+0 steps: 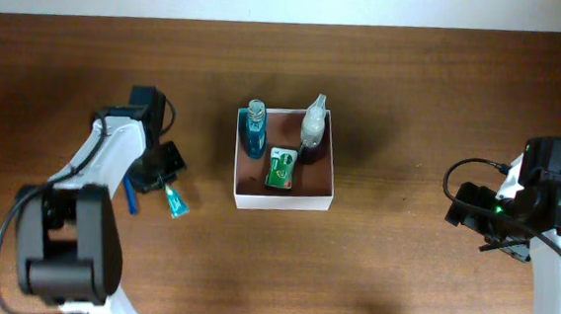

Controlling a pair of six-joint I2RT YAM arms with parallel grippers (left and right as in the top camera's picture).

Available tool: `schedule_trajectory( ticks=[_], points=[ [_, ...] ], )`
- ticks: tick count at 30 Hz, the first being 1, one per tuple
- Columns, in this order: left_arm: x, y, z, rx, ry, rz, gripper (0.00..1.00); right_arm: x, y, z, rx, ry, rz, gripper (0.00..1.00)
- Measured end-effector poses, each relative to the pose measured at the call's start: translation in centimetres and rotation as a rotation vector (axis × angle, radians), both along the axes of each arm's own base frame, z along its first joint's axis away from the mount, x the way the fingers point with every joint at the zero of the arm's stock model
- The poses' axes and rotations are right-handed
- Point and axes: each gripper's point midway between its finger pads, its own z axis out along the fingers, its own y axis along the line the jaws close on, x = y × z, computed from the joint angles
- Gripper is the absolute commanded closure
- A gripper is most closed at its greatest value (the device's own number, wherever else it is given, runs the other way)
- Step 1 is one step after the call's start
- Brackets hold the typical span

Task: Pack container
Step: 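Carry the toothpaste tube right and lower it into the box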

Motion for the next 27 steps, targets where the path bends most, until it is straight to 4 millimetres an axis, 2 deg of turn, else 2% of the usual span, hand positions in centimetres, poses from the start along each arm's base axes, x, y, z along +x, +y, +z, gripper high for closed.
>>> schedule_trajectory(
  ticks=[2, 6, 9, 11, 15, 20, 22, 27],
  points=[
    [1.1, -0.8, 2.8, 0.002, -0.096, -0.063, 1.00, 0.0, 0.0, 0.0, 0.000, 0.000, 0.000, 0.09],
    [3.3, -4.2, 10.9, 0.021, -0.386, -0.298, 0.99, 0.0, 0.0, 0.0, 0.000, 0.000, 0.000, 0.08],
    [3.0, -7.6, 16.0, 0.058, -0.560, -0.548, 0.99, 0.0, 0.0, 0.0, 0.000, 0.000, 0.000, 0.08],
    [2.0, -10.5, 18.0, 0.090, -0.628, -0.772, 1.00, 0.0, 0.0, 0.0, 0.000, 0.000, 0.000, 0.08],
    [-0.3, -15.9, 18.2, 0.127, -0.661, -1.224, 1.00, 0.0, 0.0, 0.0, 0.000, 0.000, 0.000, 0.08],
    [-1.9, -19.8, 16.6, 0.173, -0.653, -1.658, 0.98, 0.0, 0.0, 0.0, 0.000, 0.000, 0.000, 0.08],
    [-2.1, -20.7, 15.7, 0.181, -0.640, -1.764, 0.91, 0.0, 0.0, 0.0, 0.000, 0.000, 0.000, 0.08],
    [-1.7, -22.4, 12.6, 0.180, -0.586, -1.911, 0.89, 0.0, 0.0, 0.0, 0.000, -0.001, -0.001, 0.08]
  ],
)
